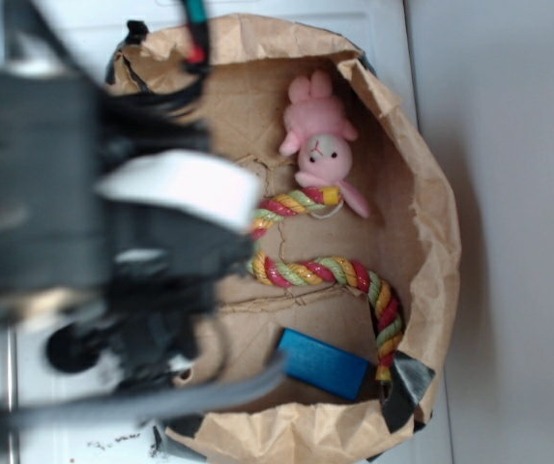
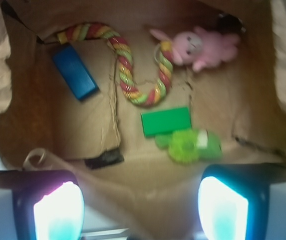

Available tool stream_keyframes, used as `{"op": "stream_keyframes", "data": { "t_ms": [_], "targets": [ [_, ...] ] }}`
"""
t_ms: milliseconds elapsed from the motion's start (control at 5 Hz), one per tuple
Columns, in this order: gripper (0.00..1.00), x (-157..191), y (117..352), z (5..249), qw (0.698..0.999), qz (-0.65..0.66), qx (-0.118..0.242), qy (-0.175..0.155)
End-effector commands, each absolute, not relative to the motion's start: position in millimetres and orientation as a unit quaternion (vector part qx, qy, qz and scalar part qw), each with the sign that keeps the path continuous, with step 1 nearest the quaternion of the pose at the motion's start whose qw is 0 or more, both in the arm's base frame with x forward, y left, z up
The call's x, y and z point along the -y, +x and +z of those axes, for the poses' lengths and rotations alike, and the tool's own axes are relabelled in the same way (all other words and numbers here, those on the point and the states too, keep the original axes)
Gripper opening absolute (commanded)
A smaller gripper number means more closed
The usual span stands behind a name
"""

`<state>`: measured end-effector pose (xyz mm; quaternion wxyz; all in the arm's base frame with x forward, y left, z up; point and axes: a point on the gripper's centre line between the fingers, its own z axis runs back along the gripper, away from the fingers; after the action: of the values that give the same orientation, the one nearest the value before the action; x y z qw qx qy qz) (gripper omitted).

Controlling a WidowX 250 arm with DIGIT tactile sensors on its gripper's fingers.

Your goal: Grab the blue block.

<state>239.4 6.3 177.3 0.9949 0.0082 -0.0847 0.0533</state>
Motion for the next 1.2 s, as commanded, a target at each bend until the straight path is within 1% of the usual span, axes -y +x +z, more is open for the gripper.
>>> {"op": "stream_keyframes", "data": {
  "t_ms": [0,200,600,800,1000],
  "targets": [
    [1.0,-12.7,269.3,163.0,0.994,0.023,0.11,0.015],
    [1.0,2.8,245.5,147.8,0.993,0.006,0.112,0.024],
    [1.0,17.0,241.2,120.4,0.993,-0.017,0.113,0.034],
    [1.0,18.1,242.8,125.2,0.994,-0.01,0.108,0.017],
    [1.0,20.2,241.7,127.7,0.995,0.01,0.103,0.008]
  ]
}}
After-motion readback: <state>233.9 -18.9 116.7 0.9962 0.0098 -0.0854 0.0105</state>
